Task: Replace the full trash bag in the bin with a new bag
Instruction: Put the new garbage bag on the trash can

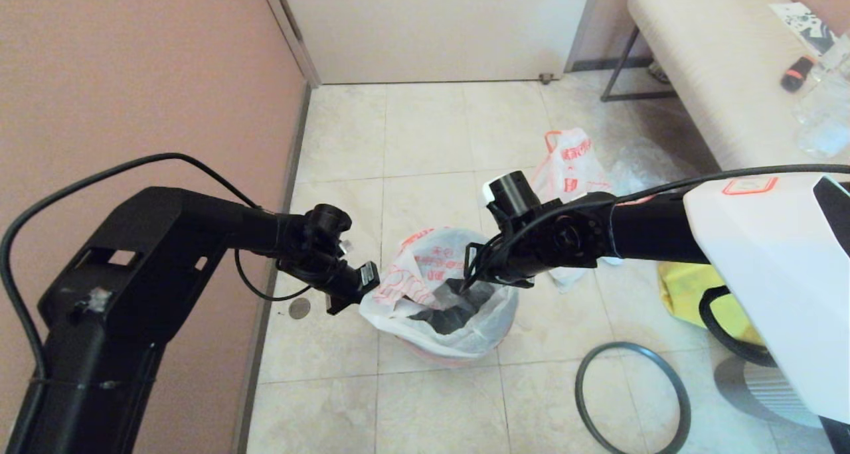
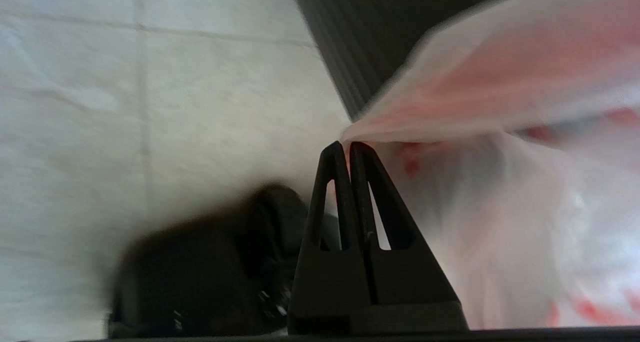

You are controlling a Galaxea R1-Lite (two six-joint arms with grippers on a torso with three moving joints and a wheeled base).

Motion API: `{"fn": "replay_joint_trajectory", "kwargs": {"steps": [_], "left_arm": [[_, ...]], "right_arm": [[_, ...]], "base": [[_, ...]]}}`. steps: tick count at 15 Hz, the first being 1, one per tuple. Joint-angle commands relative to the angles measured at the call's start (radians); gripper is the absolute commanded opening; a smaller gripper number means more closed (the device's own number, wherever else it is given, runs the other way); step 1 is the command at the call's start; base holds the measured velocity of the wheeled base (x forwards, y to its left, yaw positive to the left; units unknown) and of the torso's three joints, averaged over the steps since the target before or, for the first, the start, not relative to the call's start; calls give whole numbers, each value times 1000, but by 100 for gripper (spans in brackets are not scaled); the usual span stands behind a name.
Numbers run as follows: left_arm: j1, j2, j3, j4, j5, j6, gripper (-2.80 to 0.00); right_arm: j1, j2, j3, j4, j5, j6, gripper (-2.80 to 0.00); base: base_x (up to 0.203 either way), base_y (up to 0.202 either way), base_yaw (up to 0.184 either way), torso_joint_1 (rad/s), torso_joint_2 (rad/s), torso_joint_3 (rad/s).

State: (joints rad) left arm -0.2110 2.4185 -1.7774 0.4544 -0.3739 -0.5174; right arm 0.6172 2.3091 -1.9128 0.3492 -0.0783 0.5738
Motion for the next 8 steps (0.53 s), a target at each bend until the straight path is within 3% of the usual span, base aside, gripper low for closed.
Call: {"fn": "replay_joint_trajectory", "kwargs": {"steps": [1,3,5,8], "left_arm": [[-11,63,-45,17,40,-3,-280],[-16,105,-136,103,81,-3,-280],[-18,134,-169,150,140,-4,-280],[-9,44,-135,152,112,-30,-280]], "right_arm": [[1,27,-20,-25,-1,-5,-280],[0,72,-53,-54,-3,-48,-280],[4,122,-57,-145,-13,-141,-280],[23,188,-57,-243,-70,-314,-280]], "base": [[0,0,0,0,0,0],[0,0,0,0,0,0],[0,0,0,0,0,0],[0,0,0,0,0,0]]}}
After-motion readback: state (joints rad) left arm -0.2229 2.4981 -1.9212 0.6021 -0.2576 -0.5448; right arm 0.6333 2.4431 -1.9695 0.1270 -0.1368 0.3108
